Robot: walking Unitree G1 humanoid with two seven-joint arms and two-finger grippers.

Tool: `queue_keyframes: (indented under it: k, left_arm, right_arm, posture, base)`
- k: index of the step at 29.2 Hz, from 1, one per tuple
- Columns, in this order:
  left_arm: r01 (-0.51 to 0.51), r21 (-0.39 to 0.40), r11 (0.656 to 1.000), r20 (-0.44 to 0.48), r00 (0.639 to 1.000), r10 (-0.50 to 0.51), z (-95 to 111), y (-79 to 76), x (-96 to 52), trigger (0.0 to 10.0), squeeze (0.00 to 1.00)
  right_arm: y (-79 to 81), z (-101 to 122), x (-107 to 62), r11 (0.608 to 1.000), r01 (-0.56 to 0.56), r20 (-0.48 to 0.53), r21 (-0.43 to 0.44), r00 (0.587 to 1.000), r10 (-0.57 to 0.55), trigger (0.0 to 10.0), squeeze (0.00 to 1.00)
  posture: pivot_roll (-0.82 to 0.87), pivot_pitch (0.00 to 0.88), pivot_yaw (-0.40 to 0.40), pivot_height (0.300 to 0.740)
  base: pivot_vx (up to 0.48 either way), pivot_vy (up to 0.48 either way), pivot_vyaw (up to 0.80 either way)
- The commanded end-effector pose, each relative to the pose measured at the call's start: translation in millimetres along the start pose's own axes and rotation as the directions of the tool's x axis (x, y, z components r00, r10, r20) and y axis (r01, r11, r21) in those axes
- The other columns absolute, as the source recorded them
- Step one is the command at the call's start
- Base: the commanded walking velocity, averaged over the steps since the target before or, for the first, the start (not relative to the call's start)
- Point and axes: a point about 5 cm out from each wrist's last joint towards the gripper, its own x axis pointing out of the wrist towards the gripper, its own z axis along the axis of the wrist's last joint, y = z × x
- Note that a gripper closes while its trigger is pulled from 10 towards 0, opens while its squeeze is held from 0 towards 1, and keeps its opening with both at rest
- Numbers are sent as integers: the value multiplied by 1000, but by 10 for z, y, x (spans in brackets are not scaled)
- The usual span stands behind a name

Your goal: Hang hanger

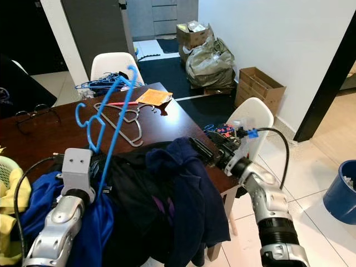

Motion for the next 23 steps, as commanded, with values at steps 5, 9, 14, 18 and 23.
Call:
queue_keyframes:
  k: [5, 9, 14, 18, 23]
  left_arm:
    - [6, 93, 996, -32, 999, -4, -117, 33, -40, 10000, 0]
    - [38, 166, 985, -12, 999, -37, -116, -5, -68, 10000, 0]
    - [75, 210, 975, -1, 997, -77, -151, -72, -119, 10000, 0]
    - [79, 205, 976, 0, 997, -81, -165, -74, -121, 10000, 0]
    - [74, 207, 976, 5, 997, -77, -158, -62, -119, 10000, 0]
  right_arm:
    - [-47, 19, -93, 1000, 27, 45, 16, 999, -27, 10000, 0]
    - [-61, -30, -213, 999, 44, 26, 3, 999, -44, 10000, 0]
    - [-2, -198, -327, 999, 44, -5, 29, 999, -44, 10000, 0]
    - [90, -407, -324, 994, 33, -16, 103, 999, -32, 10000, 0]
    - [118, -407, -287, 994, 17, -12, 110, 1000, -16, 10000, 0]
  posture:
    - [37, 0, 18, 740]
    - [34, 0, 18, 740]
    - [27, 0, 26, 740]
    - [27, 0, 28, 740]
    - [38, 0, 25, 740]
  base:
    - [0, 0, 0]
    - [0, 0, 0]
    - [0, 0, 0]
    - [0, 0, 0]
    - [0, 0, 0]
